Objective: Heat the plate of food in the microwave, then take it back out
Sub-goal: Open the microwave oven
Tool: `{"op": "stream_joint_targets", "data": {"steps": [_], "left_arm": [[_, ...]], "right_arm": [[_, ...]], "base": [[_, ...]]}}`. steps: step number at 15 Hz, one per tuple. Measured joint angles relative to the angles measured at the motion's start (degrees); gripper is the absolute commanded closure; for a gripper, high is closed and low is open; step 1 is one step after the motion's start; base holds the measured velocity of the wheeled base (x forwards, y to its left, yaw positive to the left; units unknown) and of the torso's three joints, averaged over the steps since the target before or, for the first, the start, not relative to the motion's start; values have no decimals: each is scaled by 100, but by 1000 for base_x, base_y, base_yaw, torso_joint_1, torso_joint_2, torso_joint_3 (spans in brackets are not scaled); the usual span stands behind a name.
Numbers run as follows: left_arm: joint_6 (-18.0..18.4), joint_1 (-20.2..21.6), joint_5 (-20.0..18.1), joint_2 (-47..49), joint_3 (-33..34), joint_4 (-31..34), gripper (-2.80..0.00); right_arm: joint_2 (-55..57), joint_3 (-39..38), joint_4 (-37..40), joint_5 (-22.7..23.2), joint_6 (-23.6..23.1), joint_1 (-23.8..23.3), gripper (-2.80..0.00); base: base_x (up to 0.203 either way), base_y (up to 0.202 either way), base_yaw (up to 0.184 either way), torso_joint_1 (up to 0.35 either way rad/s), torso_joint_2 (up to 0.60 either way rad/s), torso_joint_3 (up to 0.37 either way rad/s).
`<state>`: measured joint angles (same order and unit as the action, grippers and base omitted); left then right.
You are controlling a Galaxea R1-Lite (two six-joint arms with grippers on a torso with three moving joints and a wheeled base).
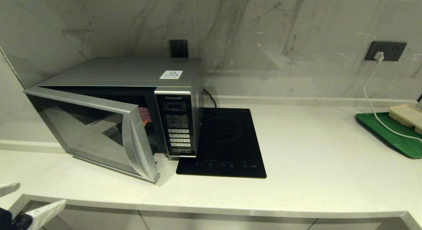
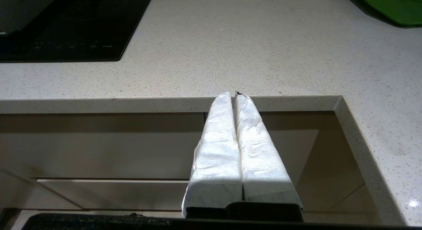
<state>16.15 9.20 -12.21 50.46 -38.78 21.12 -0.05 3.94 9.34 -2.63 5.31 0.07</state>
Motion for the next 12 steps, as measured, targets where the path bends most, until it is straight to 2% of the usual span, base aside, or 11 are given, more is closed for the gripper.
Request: {"op": "stream_joint_targets", "data": {"steps": [2,4,7,10,12], "left_arm": [[-129,-17,2,299,-784,588,0],[-174,-48,40,729,-1513,827,0],[-323,-284,50,1435,-3076,1552,0],[-906,-785,91,2366,-5115,2559,0],[-1256,-1181,305,3119,-6443,3198,0]], "right_arm": [[2,0,2,0,2,0,0],[0,2,2,0,1,0,0],[0,2,-2,0,1,0,0],[2,2,0,0,1,0,0],[1,2,0,2,1,0,0]], "base": [[0,0,0,0,0,0],[0,0,0,0,0,0],[0,0,0,0,0,0],[0,0,0,0,0,0],[0,0,0,0,0,0]]}}
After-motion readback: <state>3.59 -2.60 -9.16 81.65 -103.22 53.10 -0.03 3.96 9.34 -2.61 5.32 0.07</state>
